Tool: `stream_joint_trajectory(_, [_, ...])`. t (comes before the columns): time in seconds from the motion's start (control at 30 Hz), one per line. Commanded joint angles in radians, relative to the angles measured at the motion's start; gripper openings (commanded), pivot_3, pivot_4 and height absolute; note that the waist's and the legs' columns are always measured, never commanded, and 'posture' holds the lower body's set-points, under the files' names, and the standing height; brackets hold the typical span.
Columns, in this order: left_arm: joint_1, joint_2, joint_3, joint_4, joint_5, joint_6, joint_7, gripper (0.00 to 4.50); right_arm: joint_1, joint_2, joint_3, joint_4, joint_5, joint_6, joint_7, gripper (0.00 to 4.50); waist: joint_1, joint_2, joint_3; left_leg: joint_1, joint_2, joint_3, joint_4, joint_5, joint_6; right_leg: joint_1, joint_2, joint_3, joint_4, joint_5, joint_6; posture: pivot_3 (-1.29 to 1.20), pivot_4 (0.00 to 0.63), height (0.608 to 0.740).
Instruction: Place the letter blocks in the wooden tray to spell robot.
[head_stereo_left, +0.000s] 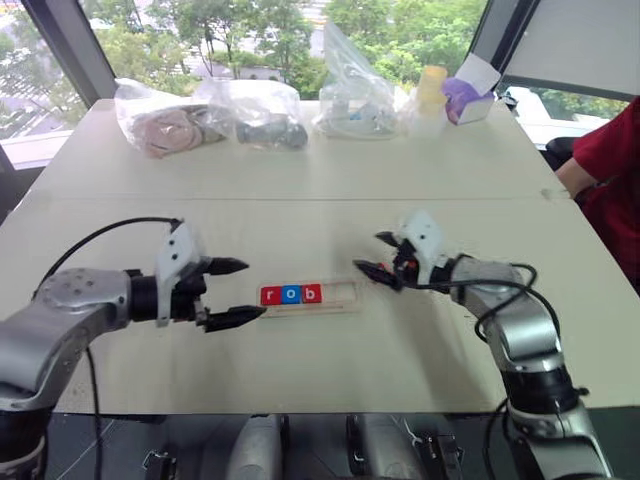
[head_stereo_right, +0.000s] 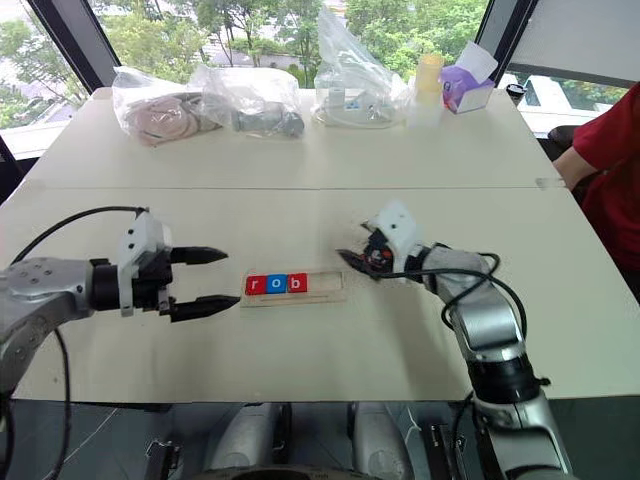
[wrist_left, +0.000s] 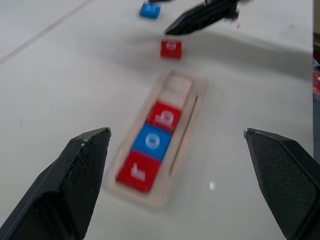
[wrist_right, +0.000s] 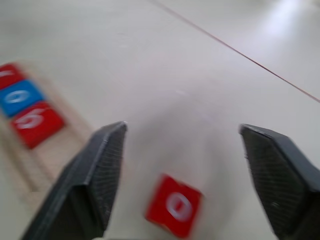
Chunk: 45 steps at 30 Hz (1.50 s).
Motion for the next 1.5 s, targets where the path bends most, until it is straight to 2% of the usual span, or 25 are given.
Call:
stream_joint_trajectory(0.03, [-0.068,-0.052,-0.077,-0.002,0.044,-0.068,0.021,4.50,0.055,0.058,0.021,-0.116,-0.033,0.033,-0.135,3.67,-0.004,0.000,0.000,0.000,0.000,0.000,0.000,0.000,0.000,0.000,0.001,0.000,0.000,0.000,0.000,0.00,0.150,0.740])
stream_joint_trajectory(0.27, [-0.132,-0.057,-0.171,0.080,0.108,-0.125,-0.045,4.50,0.109,0.092,0.085,-0.138,-0.060,0.109,-0.240,3.67,-0.001,0.000,0.000,0.000,0.000,0.000,0.000,0.000,0.000,-0.001,0.002,0.000,0.001,0.000,0.000,0.00,0.150,0.740])
stream_joint_trajectory(0.4, [-0.130,-0.073,-0.187,0.119,0.136,-0.159,-0.048,4.50,0.109,0.082,0.122,-0.043,-0.067,0.015,-0.231,3.67,-0.001,0.000,0.000,0.000,0.000,0.000,0.000,0.000,0.000,-0.001,0.002,0.001,0.000,0.000,0.000,0.00,0.150,0.740])
stream_joint_trajectory(0.57, [-0.108,-0.068,-0.189,0.160,0.176,-0.198,-0.062,4.50,0.102,0.075,0.142,0.012,-0.069,0.011,-0.231,3.67,-0.003,0.000,0.000,0.000,0.000,0.000,0.000,0.000,0.000,-0.001,0.002,0.000,0.000,0.000,0.000,0.00,0.150,0.740])
stream_joint_trajectory(0.67, [-0.095,-0.070,-0.180,0.156,0.179,-0.201,-0.059,4.50,0.106,0.095,0.134,0.017,-0.055,0.022,-0.245,2.81,-0.002,0.000,0.000,0.000,0.000,0.000,0.000,0.000,0.000,0.000,0.002,0.000,0.000,0.000,0.000,0.00,0.150,0.740])
stream_joint_trajectory(0.77, [-0.085,-0.071,-0.180,0.151,0.184,-0.206,-0.056,4.50,0.099,0.122,0.127,0.013,-0.045,0.041,-0.258,1.28,-0.001,0.000,0.000,0.000,0.001,0.000,0.000,0.000,0.000,0.000,0.002,0.000,0.000,0.000,0.000,0.00,0.150,0.740])
stream_joint_trajectory(0.8, [-0.082,-0.071,-0.182,0.149,0.187,-0.207,-0.055,4.50,0.098,0.129,0.124,0.010,-0.043,0.051,-0.264,1.18,-0.001,0.000,0.000,0.000,0.001,-0.001,0.000,0.000,0.000,0.000,0.002,0.000,0.000,0.000,0.000,0.00,0.150,0.740])
stream_joint_trajectory(0.97, [-0.083,-0.075,-0.191,0.150,0.199,-0.218,-0.063,4.50,0.097,0.165,0.084,-0.025,-0.026,0.090,-0.309,1.18,-0.002,0.000,0.000,0.000,0.001,-0.001,0.000,0.000,0.000,0.000,0.002,0.000,0.000,0.000,0.000,0.00,0.150,0.740])
stream_joint_trajectory(1.27, [-0.136,-0.109,-0.225,0.195,0.228,-0.264,-0.095,4.50,0.206,0.307,-0.092,-0.332,-0.095,0.355,-0.587,1.18,0.005,0.000,0.000,-0.002,0.001,-0.001,0.000,0.000,0.000,-0.001,0.000,0.000,0.000,0.000,0.000,0.00,0.150,0.740])
stream_joint_trajectory(1.5, [-0.166,-0.155,-0.269,0.266,0.269,-0.316,-0.115,4.50,0.198,0.339,-0.114,-0.249,-0.105,0.383,-0.636,1.18,-0.004,0.000,0.000,0.000,0.000,0.000,0.000,0.000,0.000,-0.001,0.002,0.000,0.000,-0.001,-0.001,0.00,0.150,0.740])
